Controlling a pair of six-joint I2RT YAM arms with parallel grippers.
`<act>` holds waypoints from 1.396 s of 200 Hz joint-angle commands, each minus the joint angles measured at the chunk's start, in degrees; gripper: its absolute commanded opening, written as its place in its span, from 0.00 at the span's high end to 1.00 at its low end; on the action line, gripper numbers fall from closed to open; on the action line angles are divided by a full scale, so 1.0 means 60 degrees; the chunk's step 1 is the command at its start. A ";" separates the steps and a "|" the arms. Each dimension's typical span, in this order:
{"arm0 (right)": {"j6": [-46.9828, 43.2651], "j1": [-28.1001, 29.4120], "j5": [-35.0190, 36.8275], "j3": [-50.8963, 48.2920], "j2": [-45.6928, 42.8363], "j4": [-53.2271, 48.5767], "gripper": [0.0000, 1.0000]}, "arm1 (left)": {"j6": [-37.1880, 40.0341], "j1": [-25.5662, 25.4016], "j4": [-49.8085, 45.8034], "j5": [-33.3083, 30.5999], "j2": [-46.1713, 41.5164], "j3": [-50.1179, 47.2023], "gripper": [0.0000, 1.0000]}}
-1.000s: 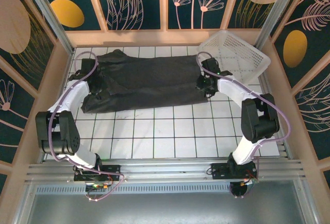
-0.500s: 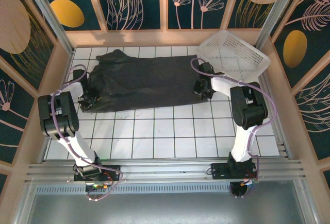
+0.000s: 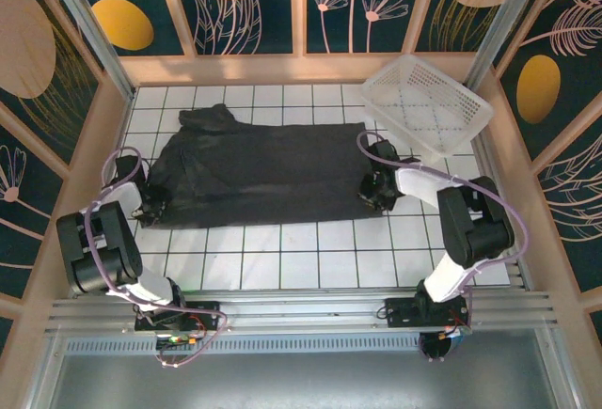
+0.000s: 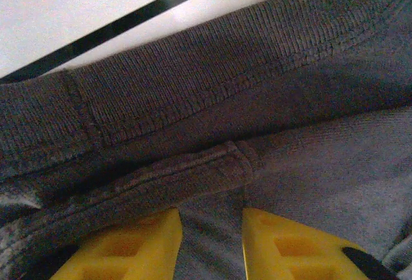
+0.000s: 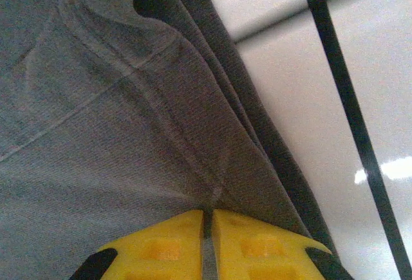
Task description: Fold and stack the t-shirts
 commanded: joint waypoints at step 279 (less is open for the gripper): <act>-0.0636 0.1378 -0.2476 0.2724 -0.0675 0.0382 0.50 | -0.4490 -0.2600 0.1734 0.1888 -0.0820 -0.0633 0.90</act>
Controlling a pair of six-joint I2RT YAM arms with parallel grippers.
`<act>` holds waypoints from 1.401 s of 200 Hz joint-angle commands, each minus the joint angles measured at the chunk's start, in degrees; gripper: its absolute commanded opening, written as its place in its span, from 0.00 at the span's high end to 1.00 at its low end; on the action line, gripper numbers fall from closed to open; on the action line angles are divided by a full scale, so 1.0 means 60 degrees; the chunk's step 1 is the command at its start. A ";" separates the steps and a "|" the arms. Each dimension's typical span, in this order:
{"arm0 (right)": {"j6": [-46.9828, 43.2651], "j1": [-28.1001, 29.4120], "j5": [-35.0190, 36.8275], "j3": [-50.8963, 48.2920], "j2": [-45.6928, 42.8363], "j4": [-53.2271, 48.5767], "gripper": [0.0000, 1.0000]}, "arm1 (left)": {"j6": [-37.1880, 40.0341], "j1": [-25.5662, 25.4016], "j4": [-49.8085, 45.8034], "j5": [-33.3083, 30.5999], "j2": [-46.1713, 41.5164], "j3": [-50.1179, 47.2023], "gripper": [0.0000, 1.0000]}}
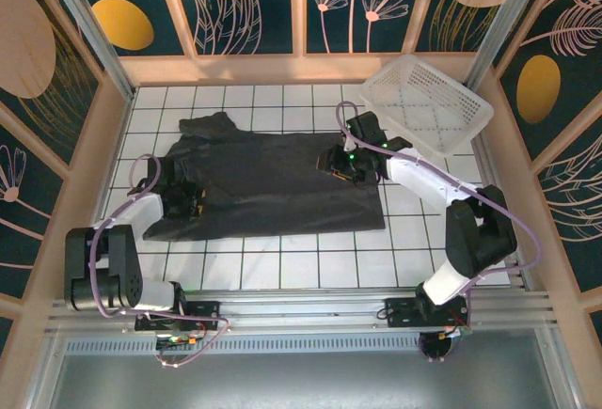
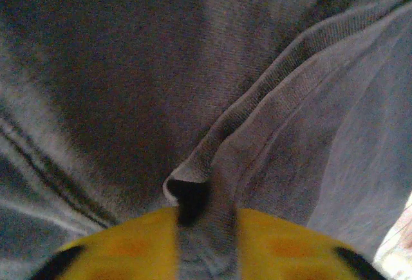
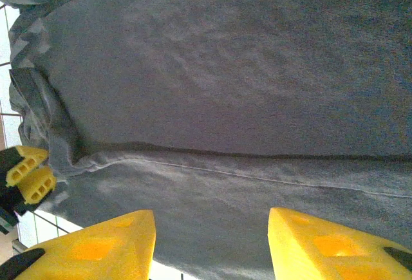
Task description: Fold and stack the t-shirts
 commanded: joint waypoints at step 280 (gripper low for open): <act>0.0070 -0.1540 0.0750 -0.3201 -0.1356 0.0811 0.66 | 0.4110 -0.0991 -0.3054 -0.2850 0.1469 0.3043 0.65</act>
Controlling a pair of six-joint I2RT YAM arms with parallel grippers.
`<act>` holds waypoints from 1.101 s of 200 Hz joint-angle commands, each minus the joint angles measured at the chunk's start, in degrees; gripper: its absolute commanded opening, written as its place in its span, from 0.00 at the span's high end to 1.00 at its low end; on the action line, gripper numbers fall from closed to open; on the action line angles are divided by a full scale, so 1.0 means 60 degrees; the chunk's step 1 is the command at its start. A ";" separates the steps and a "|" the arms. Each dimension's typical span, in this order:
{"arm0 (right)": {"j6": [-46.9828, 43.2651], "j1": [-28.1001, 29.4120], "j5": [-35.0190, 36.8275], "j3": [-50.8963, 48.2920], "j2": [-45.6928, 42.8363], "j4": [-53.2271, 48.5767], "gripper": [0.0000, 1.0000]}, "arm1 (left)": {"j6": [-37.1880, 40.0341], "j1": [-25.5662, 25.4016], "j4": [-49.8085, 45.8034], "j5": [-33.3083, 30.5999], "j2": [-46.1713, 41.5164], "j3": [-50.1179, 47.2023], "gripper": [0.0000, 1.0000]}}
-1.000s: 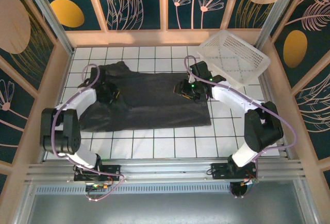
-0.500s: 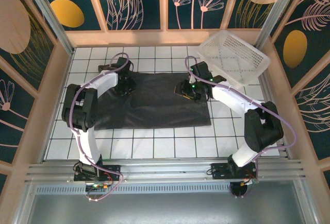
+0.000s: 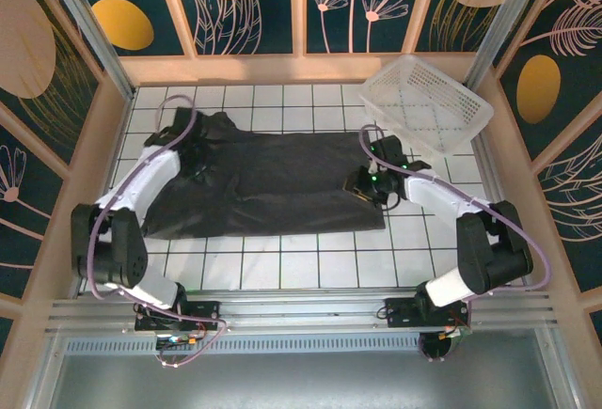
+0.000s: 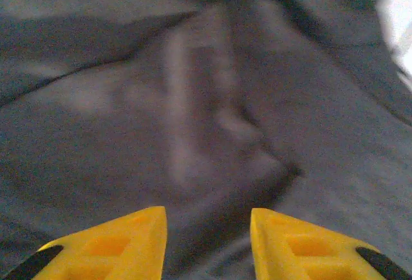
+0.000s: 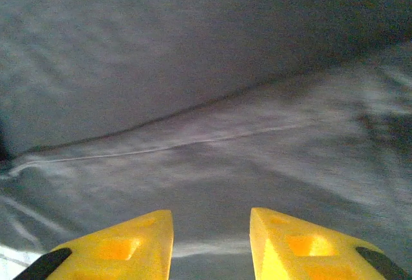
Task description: Fold and stack the t-shirts
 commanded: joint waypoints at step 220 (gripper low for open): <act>-0.0911 0.0320 0.1461 0.3068 0.1660 -0.0684 0.55 | 0.0484 0.3922 0.1319 0.1879 0.2490 0.2166 0.53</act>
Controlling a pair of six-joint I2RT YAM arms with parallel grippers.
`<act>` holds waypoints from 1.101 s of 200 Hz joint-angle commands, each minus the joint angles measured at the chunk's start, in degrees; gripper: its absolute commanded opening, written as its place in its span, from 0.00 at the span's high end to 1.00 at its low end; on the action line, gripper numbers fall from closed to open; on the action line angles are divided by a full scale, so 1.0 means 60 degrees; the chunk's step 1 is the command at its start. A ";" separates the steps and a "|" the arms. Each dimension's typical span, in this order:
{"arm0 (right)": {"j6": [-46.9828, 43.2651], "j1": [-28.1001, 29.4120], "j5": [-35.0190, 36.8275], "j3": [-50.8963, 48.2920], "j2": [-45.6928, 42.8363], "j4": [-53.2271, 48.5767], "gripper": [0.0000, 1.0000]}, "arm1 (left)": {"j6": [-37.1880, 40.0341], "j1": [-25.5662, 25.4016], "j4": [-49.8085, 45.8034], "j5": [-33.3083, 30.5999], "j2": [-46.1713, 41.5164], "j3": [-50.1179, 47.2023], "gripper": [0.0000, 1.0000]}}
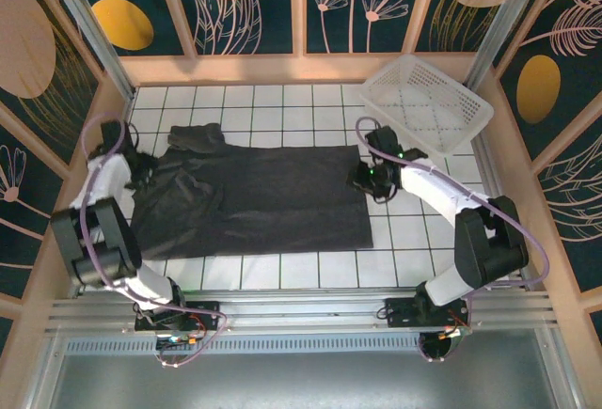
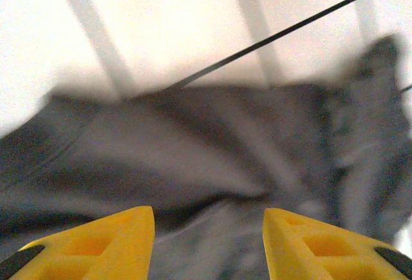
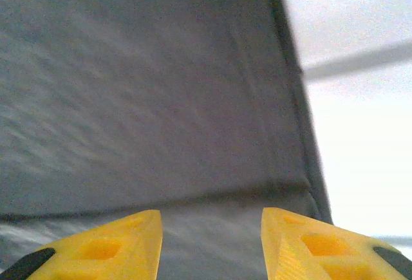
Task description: Fold and stack the t-shirts
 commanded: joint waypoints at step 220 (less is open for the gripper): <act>-0.1079 -0.1774 0.2163 0.8771 0.6857 -0.0937 0.56 | 0.2783 -0.1158 -0.0943 -0.0108 0.7917 0.8436 0.55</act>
